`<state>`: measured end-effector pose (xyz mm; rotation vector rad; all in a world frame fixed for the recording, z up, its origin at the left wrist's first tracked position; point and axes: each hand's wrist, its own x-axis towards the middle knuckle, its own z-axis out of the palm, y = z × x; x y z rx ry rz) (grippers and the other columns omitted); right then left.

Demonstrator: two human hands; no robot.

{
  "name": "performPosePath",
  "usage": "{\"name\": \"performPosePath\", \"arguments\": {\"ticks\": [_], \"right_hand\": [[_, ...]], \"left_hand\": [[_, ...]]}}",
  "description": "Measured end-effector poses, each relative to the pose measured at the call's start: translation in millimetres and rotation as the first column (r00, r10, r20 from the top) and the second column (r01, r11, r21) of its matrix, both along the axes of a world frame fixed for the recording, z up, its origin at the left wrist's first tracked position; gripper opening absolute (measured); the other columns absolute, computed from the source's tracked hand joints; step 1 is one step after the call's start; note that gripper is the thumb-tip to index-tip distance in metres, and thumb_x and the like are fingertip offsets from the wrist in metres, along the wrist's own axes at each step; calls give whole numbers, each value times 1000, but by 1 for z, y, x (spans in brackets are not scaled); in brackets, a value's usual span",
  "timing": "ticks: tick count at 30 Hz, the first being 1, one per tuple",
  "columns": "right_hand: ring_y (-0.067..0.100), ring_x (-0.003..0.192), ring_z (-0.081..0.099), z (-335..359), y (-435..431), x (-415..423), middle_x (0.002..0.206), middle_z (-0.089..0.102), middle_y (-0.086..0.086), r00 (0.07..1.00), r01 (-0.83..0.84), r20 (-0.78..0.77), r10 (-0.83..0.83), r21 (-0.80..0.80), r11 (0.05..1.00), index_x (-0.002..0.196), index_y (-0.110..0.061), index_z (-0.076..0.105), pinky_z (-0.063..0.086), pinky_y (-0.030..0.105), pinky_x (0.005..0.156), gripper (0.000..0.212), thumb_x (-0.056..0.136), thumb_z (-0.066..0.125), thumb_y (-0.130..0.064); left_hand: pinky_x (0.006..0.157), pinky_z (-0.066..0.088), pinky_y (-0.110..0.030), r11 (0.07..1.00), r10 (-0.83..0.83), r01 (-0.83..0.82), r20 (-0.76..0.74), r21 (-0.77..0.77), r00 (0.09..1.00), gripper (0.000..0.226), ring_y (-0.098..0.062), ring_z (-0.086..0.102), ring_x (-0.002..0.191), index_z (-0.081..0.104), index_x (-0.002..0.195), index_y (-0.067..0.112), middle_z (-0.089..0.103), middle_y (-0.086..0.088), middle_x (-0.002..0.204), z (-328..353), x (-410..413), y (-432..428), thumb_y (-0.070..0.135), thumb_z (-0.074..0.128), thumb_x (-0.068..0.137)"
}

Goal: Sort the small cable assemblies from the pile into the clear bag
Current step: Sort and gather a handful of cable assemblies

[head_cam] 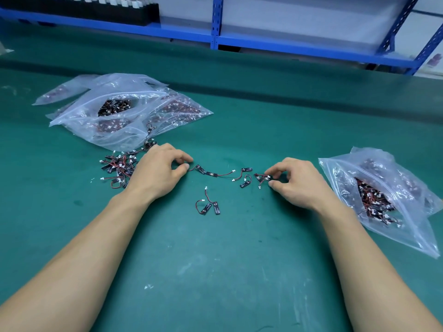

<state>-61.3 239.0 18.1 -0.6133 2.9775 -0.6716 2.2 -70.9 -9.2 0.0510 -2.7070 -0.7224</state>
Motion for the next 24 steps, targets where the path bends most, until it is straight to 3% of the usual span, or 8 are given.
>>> {"name": "performPosePath", "arguments": {"ticks": [3,5,10,15,20,22,24], "right_hand": [[10,83,54,0,2,-1,87,64,-16,1000,5,-13,-5,4,1000,90,-38,72,51,36,80,8,89,69,-31],[6,78,53,0,3,-2,82,65,-18,1000,16,-25,-16,15,1000,79,-40,67,50,34,76,14,88,69,-30],[2,69,56,2,7,-3,69,65,-18,997,78,19,-78,26,997,70,-34,65,51,31,68,15,83,70,-27],[5,65,55,5,13,-5,61,63,-17,993,88,80,-91,42,995,68,-29,67,54,34,70,13,80,69,-25],[3,52,48,14,21,-4,53,59,-14,982,29,187,-42,71,997,68,-22,71,47,23,57,10,77,68,-20],[3,49,44,20,21,1,53,58,-12,965,-17,260,16,2,1000,67,-18,71,40,17,51,8,76,70,-18],[8,53,44,26,15,8,57,57,-9,937,-69,334,106,-122,990,69,-16,71,38,20,54,6,75,71,-18]], "left_hand": [[86,45,-36,1000,5,-5,2,3,1000,16,-19,53,90,75,103,31,62,12,87,1,0,1,22,68,91],[86,45,-36,1000,9,-9,-5,10,1000,16,-18,53,88,74,103,30,62,14,85,1,0,2,22,68,90],[79,41,-30,999,10,-7,-65,46,998,22,0,48,72,71,104,29,58,13,93,1,2,3,14,68,89],[86,43,-38,986,-165,166,-34,33,986,40,-16,49,86,69,89,31,62,9,102,3,5,8,-7,56,87],[91,42,-35,981,-195,195,-1,9,981,39,-17,48,94,75,99,27,65,9,103,3,4,8,-5,53,90],[92,41,-32,980,-197,197,2,13,980,35,-17,49,97,75,103,25,65,8,103,3,4,8,0,54,93],[92,40,-30,979,-204,204,3,16,979,32,-16,49,97,75,105,25,64,9,101,4,4,8,3,54,94]]}}
